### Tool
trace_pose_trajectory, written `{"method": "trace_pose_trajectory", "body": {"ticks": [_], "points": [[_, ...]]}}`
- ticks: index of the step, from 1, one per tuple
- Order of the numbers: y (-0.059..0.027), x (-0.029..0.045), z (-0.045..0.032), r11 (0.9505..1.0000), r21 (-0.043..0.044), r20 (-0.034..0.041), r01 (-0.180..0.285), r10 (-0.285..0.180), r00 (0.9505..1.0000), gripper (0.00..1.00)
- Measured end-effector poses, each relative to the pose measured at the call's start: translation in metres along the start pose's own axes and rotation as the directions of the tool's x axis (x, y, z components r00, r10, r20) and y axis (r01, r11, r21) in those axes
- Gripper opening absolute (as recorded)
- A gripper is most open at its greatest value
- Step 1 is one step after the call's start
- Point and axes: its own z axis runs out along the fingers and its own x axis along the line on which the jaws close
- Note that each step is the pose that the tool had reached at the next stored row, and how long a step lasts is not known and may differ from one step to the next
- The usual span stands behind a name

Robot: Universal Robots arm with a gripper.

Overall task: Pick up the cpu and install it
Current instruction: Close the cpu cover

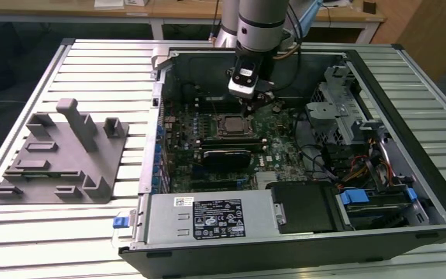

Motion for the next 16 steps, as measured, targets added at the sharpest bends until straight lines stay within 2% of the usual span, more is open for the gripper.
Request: {"method": "trace_pose_trajectory", "body": {"ticks": [4, 8, 12, 16], "points": [[0.0, 0.0, 0.0007, 0.9974, -0.0009, 0.0002, 0.072, -0.072, 0.9974, 0.11], [0.0, 0.0, 0.0014, 0.9894, -0.0019, 0.0004, 0.145, -0.145, 0.9894, 0.11], [0.0, 0.0, 0.0019, 0.9764, -0.0028, 0.0008, 0.216, -0.216, 0.9764, 0.11], [0.0, 0.0, 0.0025, 0.958, -0.0037, 0.0011, 0.287, -0.287, 0.958, 0.11]]}}
